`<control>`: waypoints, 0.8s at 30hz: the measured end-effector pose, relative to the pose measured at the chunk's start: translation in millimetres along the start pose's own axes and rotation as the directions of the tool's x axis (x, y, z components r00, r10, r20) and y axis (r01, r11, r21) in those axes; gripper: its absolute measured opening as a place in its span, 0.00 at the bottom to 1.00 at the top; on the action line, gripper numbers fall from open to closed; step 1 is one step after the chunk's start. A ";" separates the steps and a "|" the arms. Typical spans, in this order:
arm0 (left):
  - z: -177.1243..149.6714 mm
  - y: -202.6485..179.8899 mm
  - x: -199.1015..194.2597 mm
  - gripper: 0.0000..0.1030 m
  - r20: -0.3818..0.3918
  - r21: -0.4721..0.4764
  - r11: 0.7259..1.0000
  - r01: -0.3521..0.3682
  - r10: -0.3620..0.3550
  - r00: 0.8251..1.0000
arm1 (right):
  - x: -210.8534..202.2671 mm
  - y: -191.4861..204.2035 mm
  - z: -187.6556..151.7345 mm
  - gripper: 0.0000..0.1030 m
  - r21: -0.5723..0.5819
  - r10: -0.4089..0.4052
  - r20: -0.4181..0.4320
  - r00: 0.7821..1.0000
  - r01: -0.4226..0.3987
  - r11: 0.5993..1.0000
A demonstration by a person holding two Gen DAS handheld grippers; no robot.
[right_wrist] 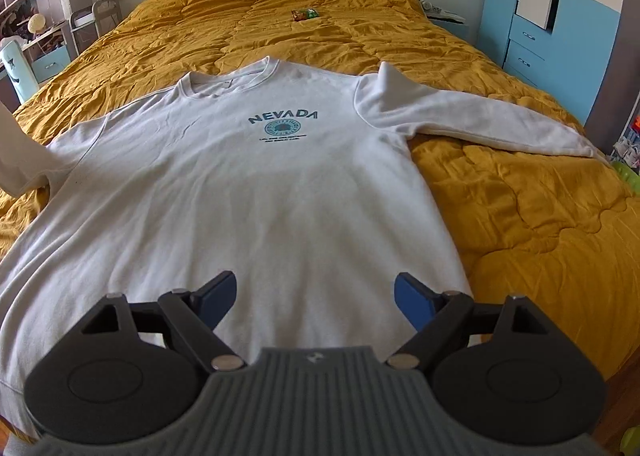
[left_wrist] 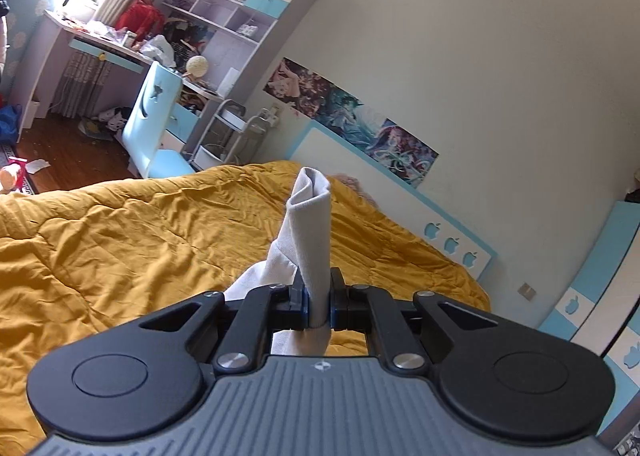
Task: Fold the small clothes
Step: 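Lift the sleeve with the left tool and lay it across the shirt front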
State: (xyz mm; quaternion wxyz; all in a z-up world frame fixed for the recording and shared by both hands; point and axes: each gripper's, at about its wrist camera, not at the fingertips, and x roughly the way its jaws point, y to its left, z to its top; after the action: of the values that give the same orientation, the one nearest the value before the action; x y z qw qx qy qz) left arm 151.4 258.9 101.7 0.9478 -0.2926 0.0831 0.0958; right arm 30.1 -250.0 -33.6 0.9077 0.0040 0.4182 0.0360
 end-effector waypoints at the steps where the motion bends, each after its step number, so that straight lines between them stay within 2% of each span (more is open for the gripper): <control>1: -7.7 -14.7 3.0 0.09 -0.007 0.016 1.000 0.024 -0.024 1.000 | 1.8 -8.3 0.0 0.80 0.023 0.000 0.001 1.000 0.000 1.000; 7: -64.4 -98.0 23.2 0.09 -0.041 0.096 0.986 0.138 -0.134 0.990 | 10.9 -57.3 -2.3 0.80 0.137 -0.021 0.020 1.000 0.018 0.990; 12: -113.7 -152.0 45.6 0.09 -0.113 0.115 0.976 0.185 -0.173 0.978 | 15.6 -95.0 -9.5 0.80 0.234 -0.015 0.021 1.000 0.010 0.972; 16: -158.0 -188.0 63.3 0.09 -0.191 0.144 0.964 0.225 -0.196 0.962 | 16.9 -113.9 -20.3 0.80 0.284 -0.002 0.026 1.000 -0.005 0.959; 18: -184.7 -204.2 64.5 0.09 -0.214 0.178 0.947 0.267 -0.228 0.950 | 15.8 -119.9 -25.2 0.80 0.301 0.012 0.039 0.999 -0.023 0.953; 20: -206.9 -216.1 63.6 0.09 -0.231 0.216 0.938 0.272 -0.222 0.947 | 14.9 -121.6 -28.3 0.80 0.305 0.025 0.053 0.998 -0.040 0.951; 24: -245.8 -234.9 64.6 0.11 -0.317 0.248 0.915 0.317 -0.233 0.920 | 16.0 -120.5 -30.3 0.80 0.303 0.028 0.058 0.998 -0.045 0.952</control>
State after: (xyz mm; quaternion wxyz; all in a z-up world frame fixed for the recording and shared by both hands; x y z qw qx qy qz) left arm 243.0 -63.1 14.1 0.9631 -0.1675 0.1876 -0.0956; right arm 24.9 -369.8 -70.0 0.9061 0.1525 0.3944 -0.0123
